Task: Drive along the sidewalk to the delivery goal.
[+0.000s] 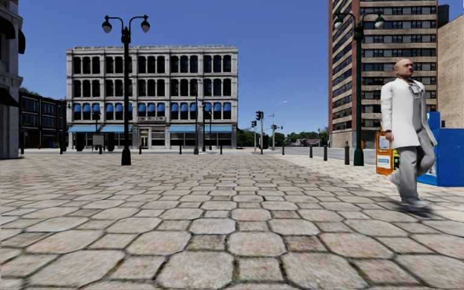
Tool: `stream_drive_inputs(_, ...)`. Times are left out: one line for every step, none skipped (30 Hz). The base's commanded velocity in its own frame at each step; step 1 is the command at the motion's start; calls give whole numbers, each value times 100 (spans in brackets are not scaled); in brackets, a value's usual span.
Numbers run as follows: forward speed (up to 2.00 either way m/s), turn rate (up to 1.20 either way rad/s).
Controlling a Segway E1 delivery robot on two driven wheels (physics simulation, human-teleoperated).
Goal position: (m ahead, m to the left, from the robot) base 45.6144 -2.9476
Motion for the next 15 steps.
stream_drive_inputs(200, -17)
stream_drive_inputs(200, -17)
stream_drive_inputs(200, -17)
stream_drive_inputs(200, -23)
stream_drive_inputs(200, -31)
stream_drive_inputs(200, -35)
stream_drive_inputs(200, -36)
stream_drive_inputs(200, -36)
stream_drive_inputs(200, -30)
stream_drive_inputs(200, -5)
stream_drive_inputs(200, 0)
stream_drive_inputs(200, 0)
stream_drive_inputs(200, 0)
stream_drive_inputs(200, 0)
stream_drive_inputs(200, 0)
